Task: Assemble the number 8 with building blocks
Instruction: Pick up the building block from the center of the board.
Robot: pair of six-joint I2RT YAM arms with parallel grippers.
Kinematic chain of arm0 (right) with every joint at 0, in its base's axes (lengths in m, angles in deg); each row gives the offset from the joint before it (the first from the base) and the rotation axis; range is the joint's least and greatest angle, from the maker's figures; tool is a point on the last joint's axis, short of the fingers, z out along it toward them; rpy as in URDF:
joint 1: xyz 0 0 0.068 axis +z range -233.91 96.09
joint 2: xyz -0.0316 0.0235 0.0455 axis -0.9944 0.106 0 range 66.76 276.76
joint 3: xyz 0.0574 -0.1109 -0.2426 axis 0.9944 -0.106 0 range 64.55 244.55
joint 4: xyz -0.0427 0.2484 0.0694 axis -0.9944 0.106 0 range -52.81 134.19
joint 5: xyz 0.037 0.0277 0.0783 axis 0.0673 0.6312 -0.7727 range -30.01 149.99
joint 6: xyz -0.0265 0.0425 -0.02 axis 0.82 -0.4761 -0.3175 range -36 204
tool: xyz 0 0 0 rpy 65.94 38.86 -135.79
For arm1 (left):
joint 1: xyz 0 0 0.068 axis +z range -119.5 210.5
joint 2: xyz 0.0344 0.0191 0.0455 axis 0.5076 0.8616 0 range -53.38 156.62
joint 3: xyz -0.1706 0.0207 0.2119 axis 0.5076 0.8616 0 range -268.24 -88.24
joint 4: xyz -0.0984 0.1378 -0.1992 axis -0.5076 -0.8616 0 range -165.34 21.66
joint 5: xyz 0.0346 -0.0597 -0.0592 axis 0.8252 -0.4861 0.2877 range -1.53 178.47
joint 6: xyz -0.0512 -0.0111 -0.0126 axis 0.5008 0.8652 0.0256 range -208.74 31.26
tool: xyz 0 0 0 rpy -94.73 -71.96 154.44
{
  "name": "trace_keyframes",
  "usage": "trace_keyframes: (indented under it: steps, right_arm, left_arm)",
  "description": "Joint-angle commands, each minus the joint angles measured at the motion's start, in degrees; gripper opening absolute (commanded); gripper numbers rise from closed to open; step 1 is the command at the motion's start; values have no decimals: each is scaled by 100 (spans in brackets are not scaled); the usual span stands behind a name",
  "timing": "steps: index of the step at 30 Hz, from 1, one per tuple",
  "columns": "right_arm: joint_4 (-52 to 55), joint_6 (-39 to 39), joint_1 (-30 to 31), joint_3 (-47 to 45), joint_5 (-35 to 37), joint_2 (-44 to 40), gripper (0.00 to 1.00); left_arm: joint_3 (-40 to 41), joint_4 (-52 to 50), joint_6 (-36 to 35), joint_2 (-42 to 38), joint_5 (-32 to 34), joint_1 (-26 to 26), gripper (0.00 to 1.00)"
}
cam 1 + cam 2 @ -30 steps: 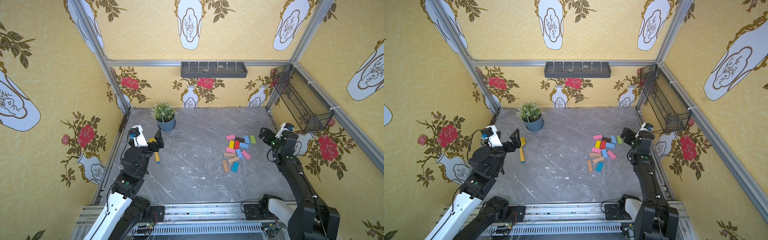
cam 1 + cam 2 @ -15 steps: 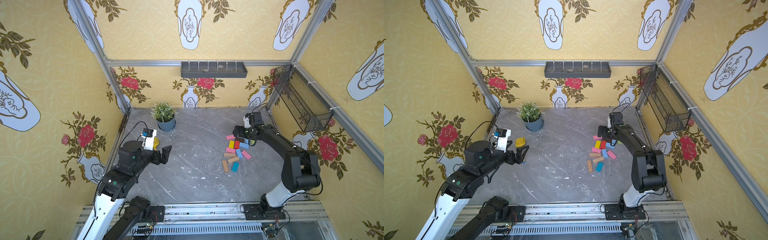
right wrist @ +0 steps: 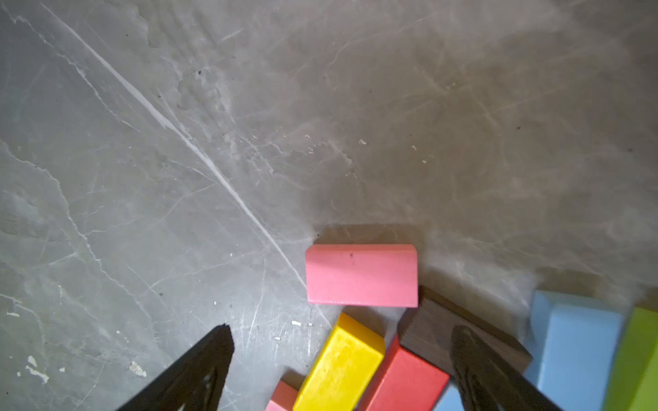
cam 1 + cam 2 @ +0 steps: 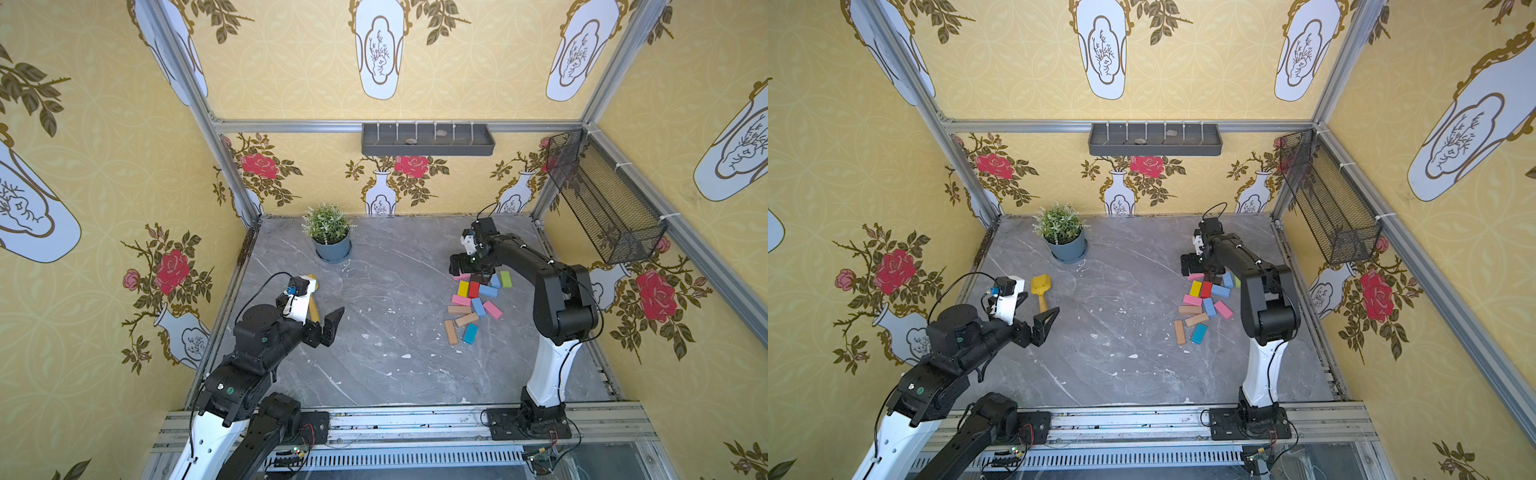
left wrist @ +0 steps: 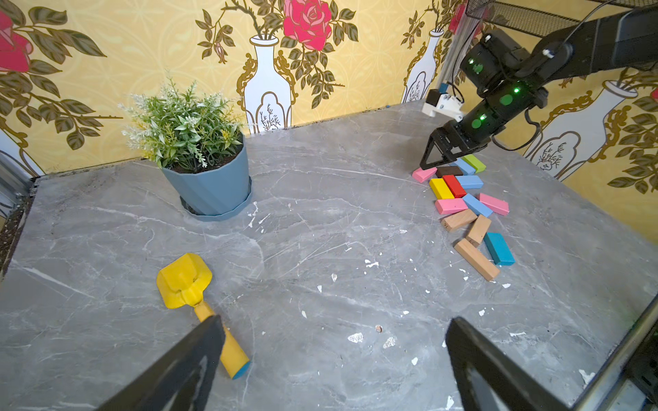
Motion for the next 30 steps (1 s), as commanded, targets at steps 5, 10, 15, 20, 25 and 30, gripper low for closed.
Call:
trace_keyframes:
  steps: [5, 10, 15, 20, 25, 30]
  right_arm:
    - [412, 558, 23, 478, 258, 491, 98]
    - [470, 720, 21, 621, 276, 685, 97]
    - [509, 820, 20, 688, 287, 827, 100]
    - [491, 842, 25, 730, 312, 898, 93]
    - [426, 834, 40, 717, 367, 916, 83]
    - [413, 813, 111, 697, 505, 951, 74]
  left_arm:
    - [34, 164, -47, 7, -128, -4, 100]
    - [16, 92, -85, 48, -56, -4, 100]
    - [17, 83, -110, 62, -59, 0, 100]
    - [13, 72, -110, 81, -80, 4, 100]
    - [18, 57, -119, 97, -83, -4, 100]
    - [8, 36, -125, 106, -79, -3, 100]
